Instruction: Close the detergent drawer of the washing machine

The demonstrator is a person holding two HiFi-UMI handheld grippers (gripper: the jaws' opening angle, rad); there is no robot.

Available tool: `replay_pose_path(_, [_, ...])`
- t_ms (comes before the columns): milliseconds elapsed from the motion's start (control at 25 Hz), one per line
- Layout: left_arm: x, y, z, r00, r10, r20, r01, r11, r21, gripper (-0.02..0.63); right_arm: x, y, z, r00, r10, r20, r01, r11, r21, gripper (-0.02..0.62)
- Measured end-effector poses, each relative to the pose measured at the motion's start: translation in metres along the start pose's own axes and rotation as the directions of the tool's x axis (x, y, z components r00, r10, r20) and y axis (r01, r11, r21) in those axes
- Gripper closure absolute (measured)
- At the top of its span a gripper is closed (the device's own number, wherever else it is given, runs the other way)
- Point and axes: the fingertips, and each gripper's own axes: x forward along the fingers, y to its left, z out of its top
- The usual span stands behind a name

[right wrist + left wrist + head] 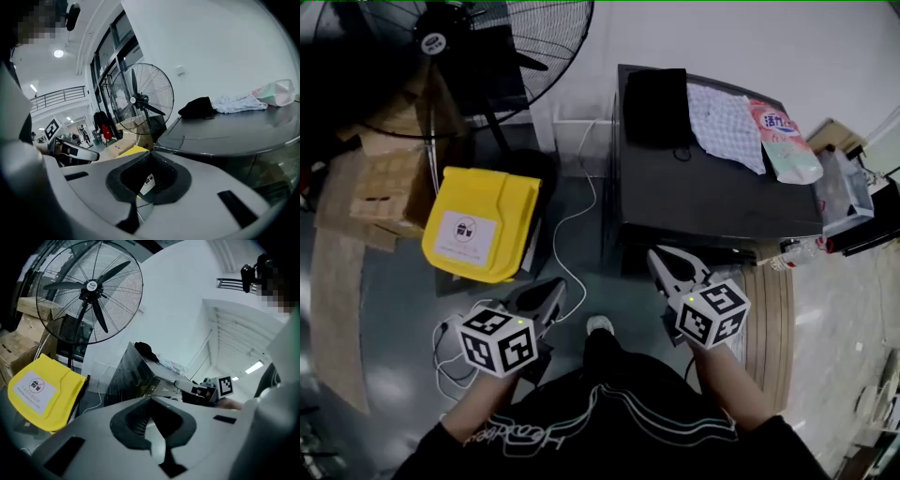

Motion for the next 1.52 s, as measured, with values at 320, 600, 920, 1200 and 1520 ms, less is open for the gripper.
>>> replay_pose_path(320, [-0.053, -0.045, -0.015, 0.998, -0.036, 0.056, 0.033, 0.998, 0.054, 0.581, -0.059, 0.067, 0.013, 0.993, 0.073, 0.088, -0.071, 0.997, -0.021, 0.569])
replay_pose_path(600, [-0.106, -0.098, -0.02, 0.987, -0.103, 0.126, 0.087, 0.989, 0.122, 0.581, -0.124, 0.132, 0.024, 0.971, 0.17, 0.17, -0.161, 0.985, -0.068, 0.569])
replay_pose_path(920, [-0.151, -0.146, -0.026, 0.97, -0.171, 0.175, 0.134, 0.97, 0.204, 0.581, -0.177, 0.177, 0.02, 0.951, 0.213, 0.223, -0.194, 0.976, -0.103, 0.569])
replay_pose_path(1200, [-0.161, -0.165, -0.036, 0.965, -0.197, 0.171, 0.152, 0.958, 0.241, 0.581, -0.193, 0.185, 0.005, 0.951, 0.209, 0.227, -0.194, 0.977, -0.088, 0.569])
replay_pose_path(1520, [-0.154, -0.168, -0.034, 0.972, -0.177, 0.156, 0.126, 0.948, 0.293, 0.581, -0.199, 0.177, -0.002, 0.951, 0.204, 0.234, -0.193, 0.979, -0.069, 0.569])
